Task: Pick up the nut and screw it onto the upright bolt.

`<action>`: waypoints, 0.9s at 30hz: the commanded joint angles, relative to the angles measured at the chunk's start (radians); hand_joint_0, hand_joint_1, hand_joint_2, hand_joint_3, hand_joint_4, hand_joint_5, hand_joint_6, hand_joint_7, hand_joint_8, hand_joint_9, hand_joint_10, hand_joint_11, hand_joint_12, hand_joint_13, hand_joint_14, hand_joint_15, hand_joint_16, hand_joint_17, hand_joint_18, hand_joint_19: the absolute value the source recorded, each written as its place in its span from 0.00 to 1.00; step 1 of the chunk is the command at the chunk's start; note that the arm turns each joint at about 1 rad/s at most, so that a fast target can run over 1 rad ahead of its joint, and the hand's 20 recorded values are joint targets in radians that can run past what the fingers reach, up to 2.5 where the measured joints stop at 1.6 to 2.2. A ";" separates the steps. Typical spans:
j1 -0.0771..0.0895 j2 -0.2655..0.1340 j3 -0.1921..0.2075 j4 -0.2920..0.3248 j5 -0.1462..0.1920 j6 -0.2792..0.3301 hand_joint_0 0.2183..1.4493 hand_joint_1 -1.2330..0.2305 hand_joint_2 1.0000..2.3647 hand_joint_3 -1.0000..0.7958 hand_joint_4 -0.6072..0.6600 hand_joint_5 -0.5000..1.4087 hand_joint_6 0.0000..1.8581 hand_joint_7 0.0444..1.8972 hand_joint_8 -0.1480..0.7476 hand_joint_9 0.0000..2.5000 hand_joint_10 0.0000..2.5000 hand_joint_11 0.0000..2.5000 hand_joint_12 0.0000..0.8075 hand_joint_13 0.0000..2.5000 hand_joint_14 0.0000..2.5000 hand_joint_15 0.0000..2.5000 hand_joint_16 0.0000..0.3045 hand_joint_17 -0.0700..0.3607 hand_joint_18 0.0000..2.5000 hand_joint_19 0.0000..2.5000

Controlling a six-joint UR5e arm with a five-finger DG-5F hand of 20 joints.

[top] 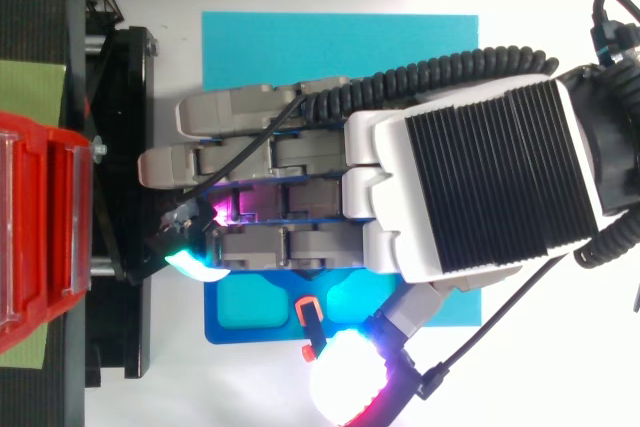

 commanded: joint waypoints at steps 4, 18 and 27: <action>-0.004 0.000 0.000 -0.011 -0.004 -0.003 0.23 0.81 0.00 0.28 0.65 0.21 0.27 0.34 0.38 0.22 0.00 0.00 0.37 0.03 0.00 0.00 0.11 0.34 0.00 0.00; -0.018 0.000 -0.002 -0.051 -0.017 -0.003 0.24 0.81 0.00 0.28 0.66 0.22 0.27 0.40 0.40 0.24 0.00 0.00 0.38 0.06 0.00 0.00 0.11 0.34 0.00 0.00; -0.030 -0.002 -0.002 -0.052 -0.030 -0.003 0.24 0.79 0.00 0.28 0.67 0.23 0.27 0.43 0.41 0.25 0.00 0.00 0.37 0.07 0.00 0.00 0.11 0.33 0.00 0.00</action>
